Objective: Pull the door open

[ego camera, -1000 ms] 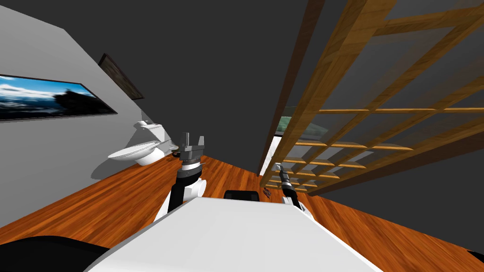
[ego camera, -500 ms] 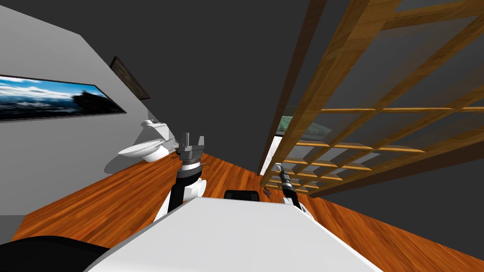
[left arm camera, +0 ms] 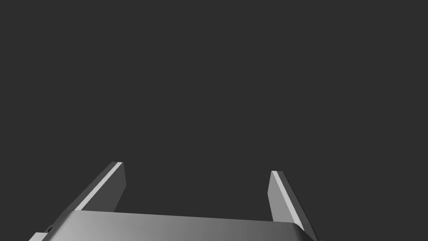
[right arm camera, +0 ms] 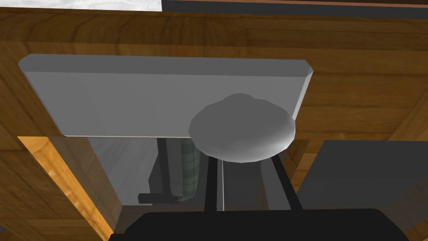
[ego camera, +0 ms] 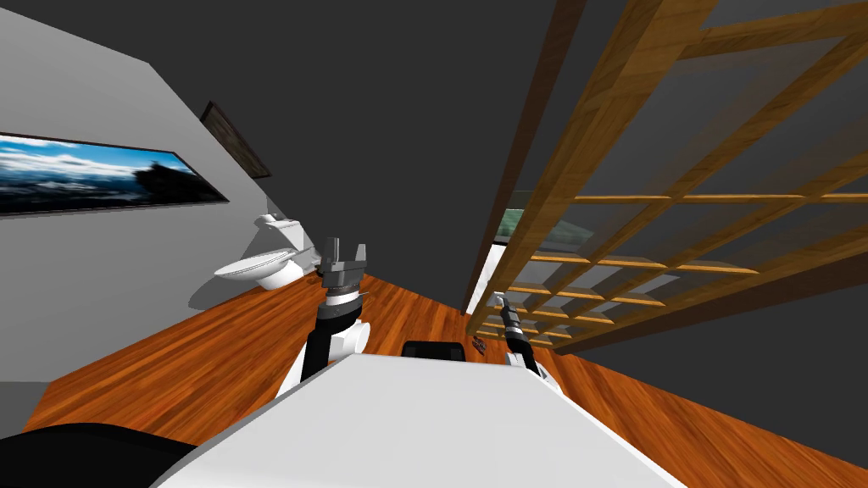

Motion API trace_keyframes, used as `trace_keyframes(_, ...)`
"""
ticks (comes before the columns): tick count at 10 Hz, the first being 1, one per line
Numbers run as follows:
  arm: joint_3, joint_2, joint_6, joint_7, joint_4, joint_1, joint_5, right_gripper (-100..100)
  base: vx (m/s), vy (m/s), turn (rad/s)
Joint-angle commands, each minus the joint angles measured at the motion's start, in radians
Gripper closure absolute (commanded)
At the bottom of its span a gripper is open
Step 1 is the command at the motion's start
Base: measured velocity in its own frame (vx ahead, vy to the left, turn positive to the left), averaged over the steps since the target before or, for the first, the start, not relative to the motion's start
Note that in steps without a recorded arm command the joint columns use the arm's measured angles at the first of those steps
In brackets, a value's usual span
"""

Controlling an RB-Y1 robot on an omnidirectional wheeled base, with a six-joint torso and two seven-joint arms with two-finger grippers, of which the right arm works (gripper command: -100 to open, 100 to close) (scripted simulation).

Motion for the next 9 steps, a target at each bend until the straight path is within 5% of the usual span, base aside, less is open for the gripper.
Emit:
trace_keyframes(1, 0.028, 0.025, -0.007, -0.024, -0.016, -0.002, 0.004, 100, -0.029, -0.032, 0.086)
trace_keyframes(5, 0.042, 0.021, -0.006, -0.107, -0.017, -0.001, -0.030, 100, -0.036, -0.022, 0.058)
trace_keyframes(9, 0.042, 0.021, -0.006, -0.107, -0.017, -0.001, -0.030, 100, -0.016, -0.005, 0.013)
